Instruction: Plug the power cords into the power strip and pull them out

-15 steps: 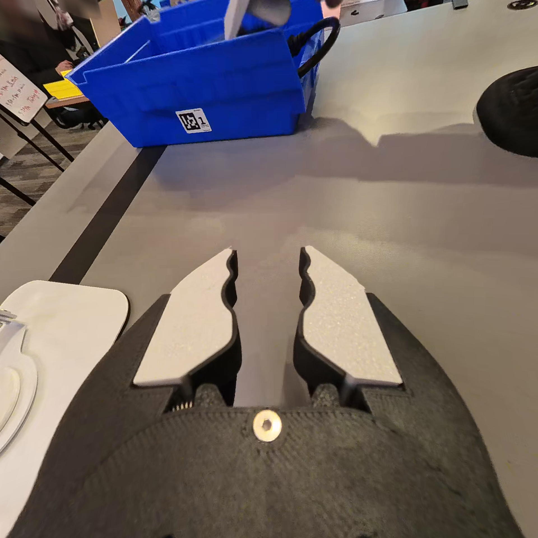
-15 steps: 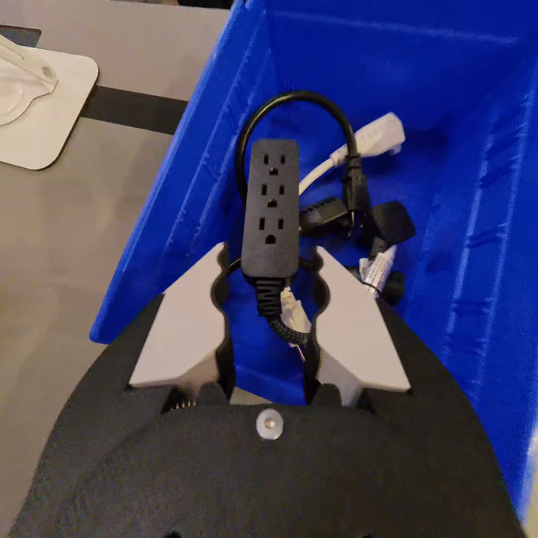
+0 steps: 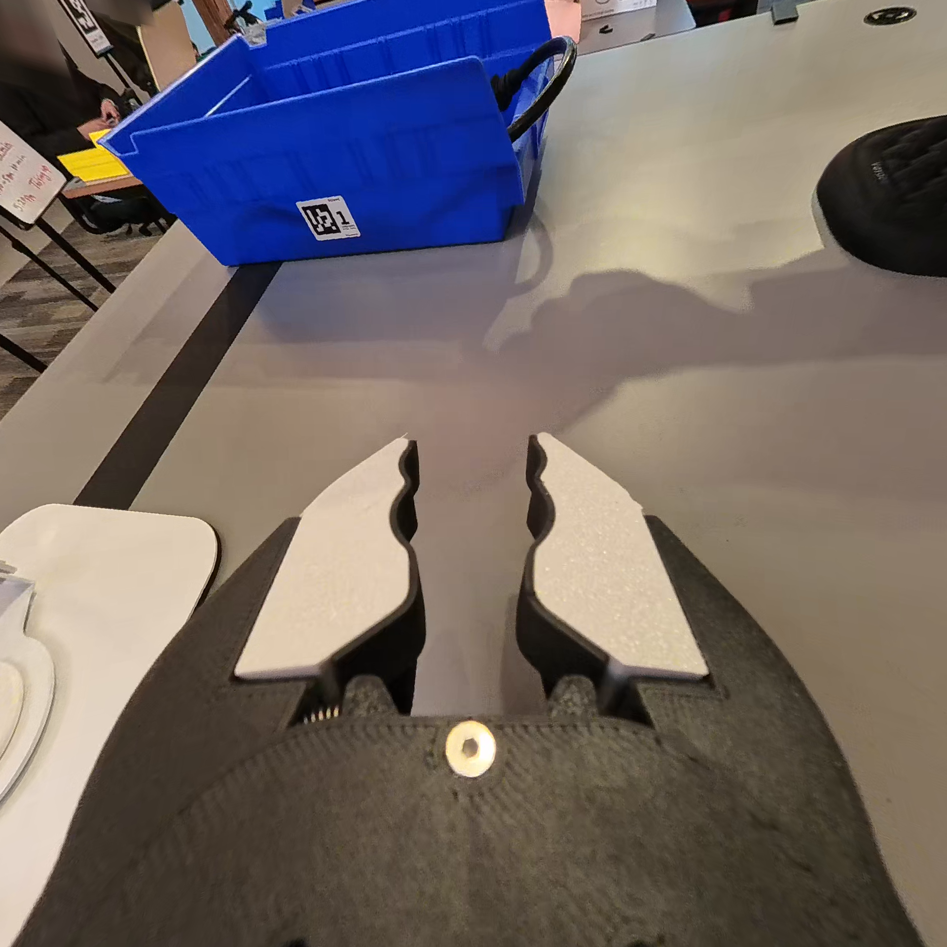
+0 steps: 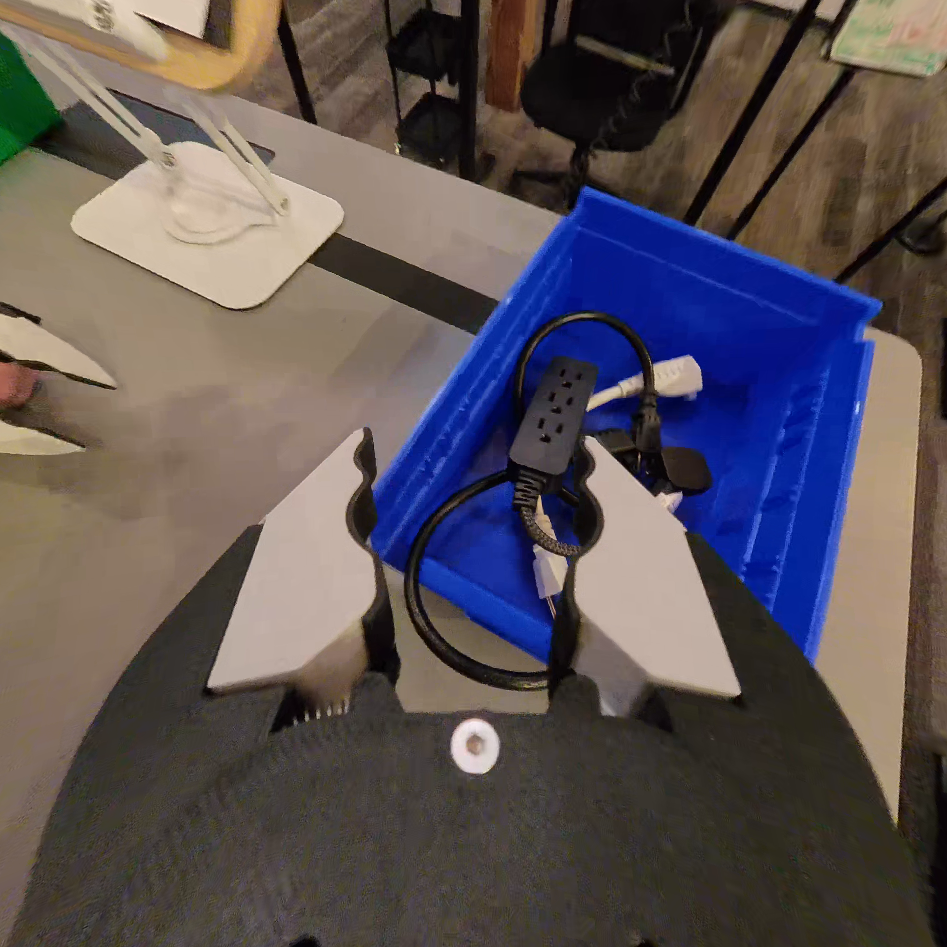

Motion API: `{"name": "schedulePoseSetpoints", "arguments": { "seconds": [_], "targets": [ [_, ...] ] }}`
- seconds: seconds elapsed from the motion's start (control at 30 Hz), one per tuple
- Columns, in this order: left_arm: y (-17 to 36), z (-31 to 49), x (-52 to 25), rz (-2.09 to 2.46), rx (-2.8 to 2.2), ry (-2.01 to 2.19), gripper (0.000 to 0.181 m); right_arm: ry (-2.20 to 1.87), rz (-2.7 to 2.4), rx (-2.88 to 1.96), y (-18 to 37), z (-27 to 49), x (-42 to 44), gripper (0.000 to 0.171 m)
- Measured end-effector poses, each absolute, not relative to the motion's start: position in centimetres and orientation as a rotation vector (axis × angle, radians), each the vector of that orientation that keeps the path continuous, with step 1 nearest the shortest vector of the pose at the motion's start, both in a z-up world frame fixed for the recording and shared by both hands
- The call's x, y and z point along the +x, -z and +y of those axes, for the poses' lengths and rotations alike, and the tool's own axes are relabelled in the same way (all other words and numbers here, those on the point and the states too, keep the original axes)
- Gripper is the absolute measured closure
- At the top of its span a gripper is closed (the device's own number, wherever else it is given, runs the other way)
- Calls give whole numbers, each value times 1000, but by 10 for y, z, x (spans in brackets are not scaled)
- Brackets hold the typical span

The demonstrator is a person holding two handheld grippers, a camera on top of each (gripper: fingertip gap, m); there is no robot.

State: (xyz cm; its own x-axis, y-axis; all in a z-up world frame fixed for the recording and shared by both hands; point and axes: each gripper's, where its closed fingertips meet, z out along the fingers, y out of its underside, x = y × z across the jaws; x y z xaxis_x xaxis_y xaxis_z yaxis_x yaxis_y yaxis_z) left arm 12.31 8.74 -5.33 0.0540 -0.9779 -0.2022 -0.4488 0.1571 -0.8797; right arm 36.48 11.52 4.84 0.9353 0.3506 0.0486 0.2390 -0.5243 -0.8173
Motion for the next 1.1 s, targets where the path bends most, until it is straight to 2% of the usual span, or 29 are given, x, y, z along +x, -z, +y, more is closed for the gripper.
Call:
{"name": "schedulePoseSetpoints", "arguments": {
  "seconds": [0.27,0.37,0.53,0.8,1.0,1.1],
  "targets": [
    [54,90,125,1530,-1422,713,142,-322,-625,-1760,-151,123,278,99],
    [51,91,124,1508,-1415,711,142,-434,-722,-1632,-170,128,245,98],
    [49,92,121,1485,-1409,697,142,-590,-687,-1500,-161,136,226,102],
    [50,101,120,1441,-1451,672,142,-644,-680,-1531,-110,153,223,102],
    [45,130,112,1343,-1513,604,141,-619,-712,-1534,-109,153,208,102],
    [23,152,100,1229,-1542,580,139,-594,-727,-1527,-118,151,202,101]
  ]
}}
